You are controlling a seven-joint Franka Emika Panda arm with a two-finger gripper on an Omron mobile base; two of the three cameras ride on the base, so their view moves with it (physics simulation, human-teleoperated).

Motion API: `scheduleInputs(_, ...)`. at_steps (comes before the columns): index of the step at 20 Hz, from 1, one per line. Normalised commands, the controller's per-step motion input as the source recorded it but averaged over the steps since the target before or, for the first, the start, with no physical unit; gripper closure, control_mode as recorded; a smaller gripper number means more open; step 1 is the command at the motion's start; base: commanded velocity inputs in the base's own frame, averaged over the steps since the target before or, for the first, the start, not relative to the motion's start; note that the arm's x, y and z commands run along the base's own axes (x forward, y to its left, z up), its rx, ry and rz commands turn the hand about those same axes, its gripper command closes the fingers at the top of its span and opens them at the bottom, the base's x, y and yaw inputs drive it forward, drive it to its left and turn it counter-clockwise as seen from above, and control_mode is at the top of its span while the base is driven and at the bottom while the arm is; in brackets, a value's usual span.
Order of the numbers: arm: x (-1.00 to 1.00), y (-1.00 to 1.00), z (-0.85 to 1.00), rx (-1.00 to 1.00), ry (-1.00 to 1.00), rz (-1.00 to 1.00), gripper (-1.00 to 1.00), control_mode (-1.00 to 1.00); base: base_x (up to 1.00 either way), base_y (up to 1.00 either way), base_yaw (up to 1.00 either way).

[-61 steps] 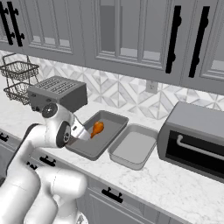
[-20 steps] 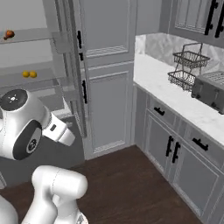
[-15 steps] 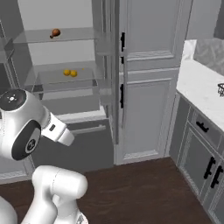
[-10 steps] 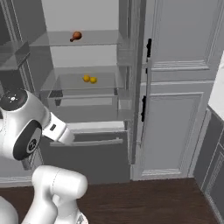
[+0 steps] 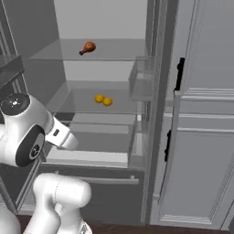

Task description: Place one lemon and one chicken drumstick in each tupperware on the nearby counter, to pack two identical lunches.

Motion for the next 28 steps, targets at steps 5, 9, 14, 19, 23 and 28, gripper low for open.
scheduleInputs(5, 0.0, 0.0, 0.0, 0.0, 0.0, 0.0, -1.0, 1.0, 0.63, -0.05, 0.19)
scheduleInputs(9, 0.0, 0.0, 0.0, 0.0, 0.0, 0.0, -1.0, 1.0, 0.54, -0.11, 0.07)
scheduleInputs(14, 0.36, -0.06, -0.23, 0.0, -0.01, 0.01, -1.0, -1.0, 0.21, 0.0, 0.01)
scheduleInputs(19, 0.62, -0.28, -0.31, 0.0, -0.02, 0.07, -1.0, -1.0, 0.0, 0.0, 0.0)
scheduleInputs(23, 0.42, -0.12, -0.18, -0.03, 0.0, 0.08, -1.0, -1.0, 0.0, 0.0, 0.0)
scheduleInputs(28, 0.88, 0.0, -0.03, -0.17, -0.03, 0.26, -1.0, -1.0, 0.0, 0.0, 0.0)
